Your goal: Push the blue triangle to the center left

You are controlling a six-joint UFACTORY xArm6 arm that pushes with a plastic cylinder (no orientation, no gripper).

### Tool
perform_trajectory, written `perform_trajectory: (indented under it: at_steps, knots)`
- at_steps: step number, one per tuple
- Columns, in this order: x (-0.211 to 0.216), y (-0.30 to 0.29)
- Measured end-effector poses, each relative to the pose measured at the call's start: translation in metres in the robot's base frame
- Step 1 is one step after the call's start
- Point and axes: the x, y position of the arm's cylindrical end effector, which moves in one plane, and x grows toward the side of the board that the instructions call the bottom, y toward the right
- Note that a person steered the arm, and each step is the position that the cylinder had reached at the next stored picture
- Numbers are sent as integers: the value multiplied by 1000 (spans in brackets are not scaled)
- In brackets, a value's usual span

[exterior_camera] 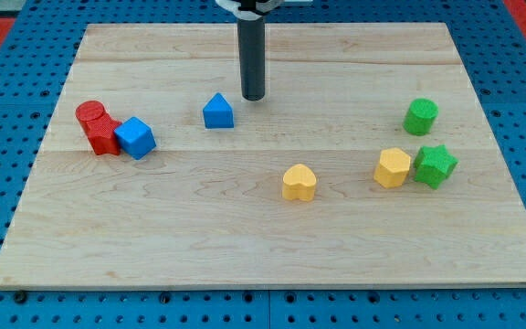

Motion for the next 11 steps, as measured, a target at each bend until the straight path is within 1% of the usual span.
perform_trajectory:
  at_steps: [3,4,5,6,7,8,10,11]
  knots:
    - [17,-10]
    - [35,-41]
    - [38,-65]
    - [38,-74]
    - [45,-112]
    - [45,-127]
    - [45,-133]
    - [45,-149]
